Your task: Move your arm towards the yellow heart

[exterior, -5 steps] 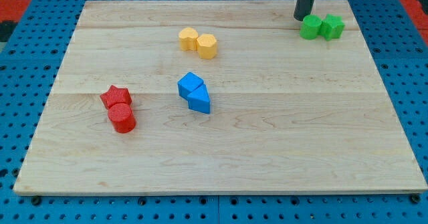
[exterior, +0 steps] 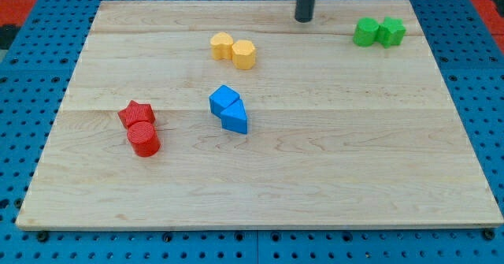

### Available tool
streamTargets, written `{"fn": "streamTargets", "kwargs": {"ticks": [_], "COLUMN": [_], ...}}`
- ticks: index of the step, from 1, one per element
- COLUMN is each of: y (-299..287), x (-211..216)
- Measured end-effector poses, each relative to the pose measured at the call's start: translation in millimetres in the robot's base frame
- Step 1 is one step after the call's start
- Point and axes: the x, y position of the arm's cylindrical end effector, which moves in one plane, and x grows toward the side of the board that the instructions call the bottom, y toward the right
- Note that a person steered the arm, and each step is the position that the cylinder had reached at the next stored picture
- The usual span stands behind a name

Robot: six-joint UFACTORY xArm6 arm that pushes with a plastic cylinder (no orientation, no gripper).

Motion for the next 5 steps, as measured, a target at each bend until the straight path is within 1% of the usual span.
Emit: {"fn": "streamTargets", "kwargs": {"ticks": [1, 3, 4, 5], "y": [-42.9, -45.0, -79.2, -140.4], "x": [-21.0, -25.5, -32.2, -32.9]}}
